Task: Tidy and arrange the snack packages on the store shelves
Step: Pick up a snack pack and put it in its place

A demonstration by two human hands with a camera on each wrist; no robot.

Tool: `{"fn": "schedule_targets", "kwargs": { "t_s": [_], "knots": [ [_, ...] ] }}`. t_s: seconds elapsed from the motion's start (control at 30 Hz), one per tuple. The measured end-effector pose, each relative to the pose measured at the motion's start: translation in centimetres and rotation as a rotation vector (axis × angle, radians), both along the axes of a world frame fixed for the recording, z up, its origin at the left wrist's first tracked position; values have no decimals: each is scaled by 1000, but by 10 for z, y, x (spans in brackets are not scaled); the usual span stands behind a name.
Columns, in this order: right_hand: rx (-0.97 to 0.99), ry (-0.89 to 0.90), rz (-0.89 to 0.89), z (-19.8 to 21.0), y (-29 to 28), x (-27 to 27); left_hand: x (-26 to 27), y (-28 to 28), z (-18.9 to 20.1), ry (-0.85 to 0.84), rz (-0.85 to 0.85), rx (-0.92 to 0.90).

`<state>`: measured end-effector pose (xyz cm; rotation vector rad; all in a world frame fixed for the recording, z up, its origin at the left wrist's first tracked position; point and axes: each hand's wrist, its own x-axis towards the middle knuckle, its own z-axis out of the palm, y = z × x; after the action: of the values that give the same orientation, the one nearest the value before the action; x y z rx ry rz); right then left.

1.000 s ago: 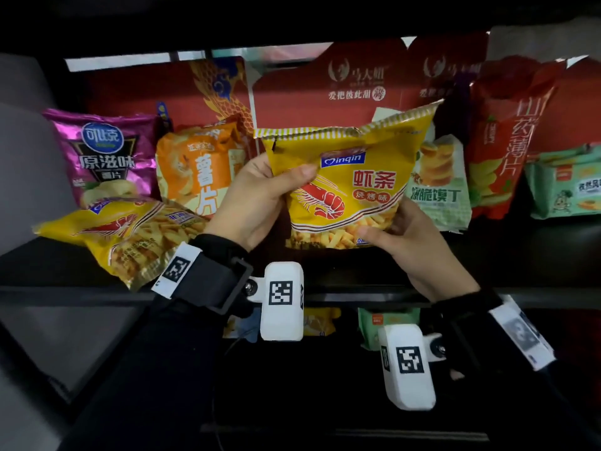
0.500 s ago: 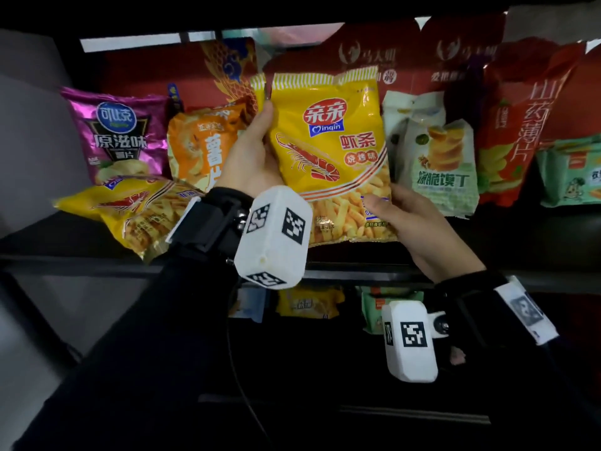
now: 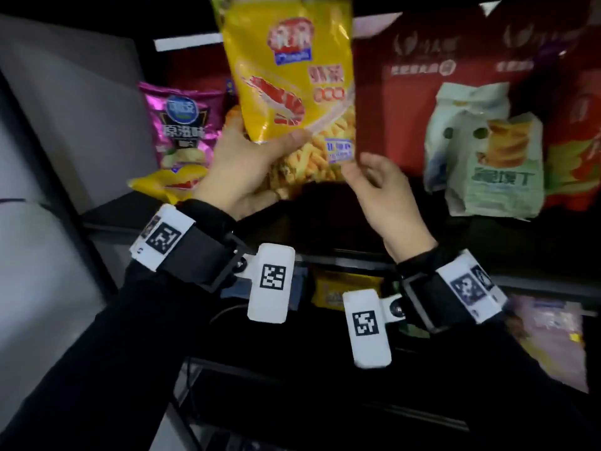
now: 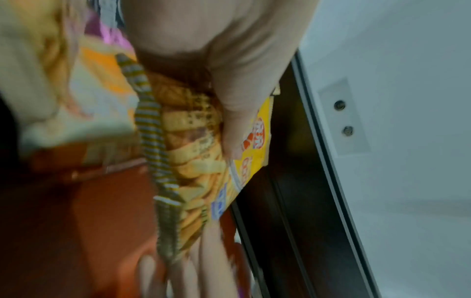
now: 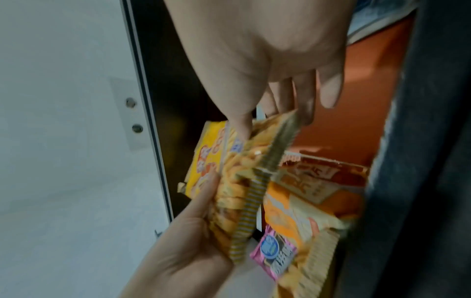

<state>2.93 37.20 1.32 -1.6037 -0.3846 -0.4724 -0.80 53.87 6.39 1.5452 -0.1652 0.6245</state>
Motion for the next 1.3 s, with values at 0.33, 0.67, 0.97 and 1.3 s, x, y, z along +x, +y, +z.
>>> {"fn": "schedule_targets", "kwargs": {
  "t_s": [0.33, 0.67, 0.97, 1.3],
  "knots": [
    [-607, -11, 33, -32, 35, 4, -25, 191, -20, -231, 843, -51],
    [-576, -18, 37, -31, 21, 1, 42, 194, -55, 430, 1359, 143],
    [-582, 3, 49, -29, 17, 3, 21, 160, -43, 122, 1070, -289],
    [-620, -2, 23, -31, 25, 3, 18, 99, -59, 255, 393, -308]
  ]
}}
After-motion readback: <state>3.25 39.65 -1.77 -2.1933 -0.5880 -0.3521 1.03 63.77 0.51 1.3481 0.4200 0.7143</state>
